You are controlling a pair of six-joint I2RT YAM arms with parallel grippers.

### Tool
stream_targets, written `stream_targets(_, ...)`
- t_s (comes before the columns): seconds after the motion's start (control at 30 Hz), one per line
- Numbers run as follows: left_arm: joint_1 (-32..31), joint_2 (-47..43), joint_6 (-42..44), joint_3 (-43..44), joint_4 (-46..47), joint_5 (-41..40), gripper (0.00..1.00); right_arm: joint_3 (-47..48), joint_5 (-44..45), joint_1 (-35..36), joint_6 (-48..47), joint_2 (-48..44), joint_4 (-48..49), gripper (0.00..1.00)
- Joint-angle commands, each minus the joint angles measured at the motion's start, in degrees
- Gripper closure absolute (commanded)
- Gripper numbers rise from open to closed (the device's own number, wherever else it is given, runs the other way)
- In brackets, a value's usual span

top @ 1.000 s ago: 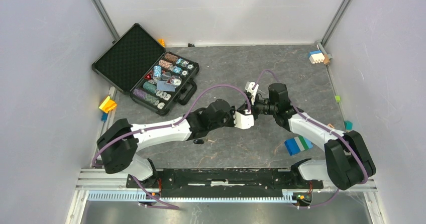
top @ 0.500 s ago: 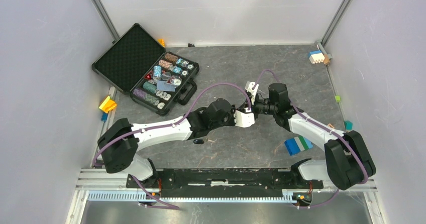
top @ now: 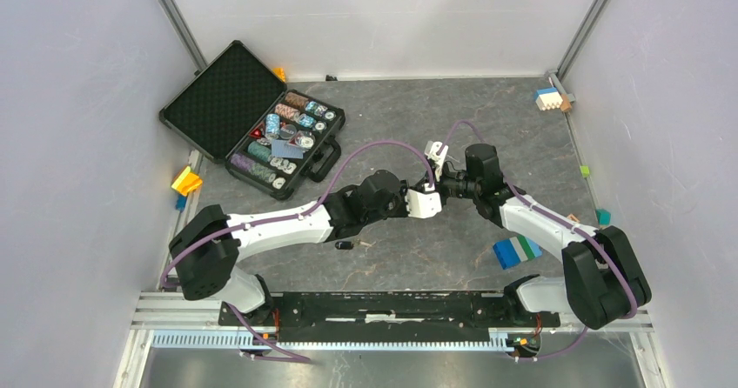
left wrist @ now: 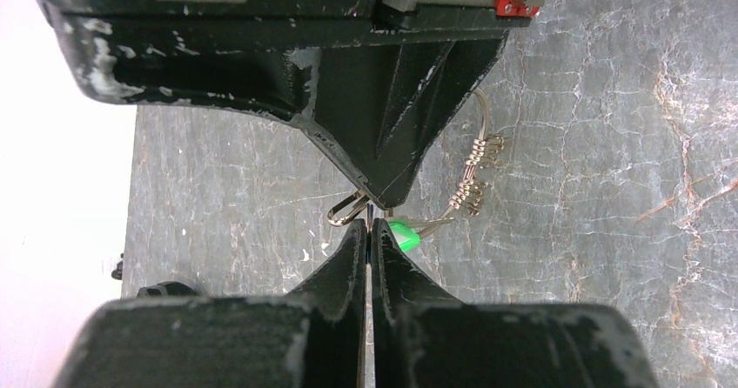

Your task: Put the keys on the keyring

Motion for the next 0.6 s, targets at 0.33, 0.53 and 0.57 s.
stream_targets(0.33,-0.17,-2.82,-4.02,2.28,2.24,1.48,0.98,0.16,-0.05,0.2,0.04,-0.7,1.86,1.0)
stream_targets(0.53,-0.12,-1.89,-3.72,2.62,2.5,1.46,0.98,0.05,-0.22,0.34,0.21,-0.7,1.98,1.0)
stream_targets(0.57,-0.13,-1.65,-3.79,2.72,2.5,1.66,0.98,0.03,-0.27,0.27,0.21,-0.8,2.04,1.0)
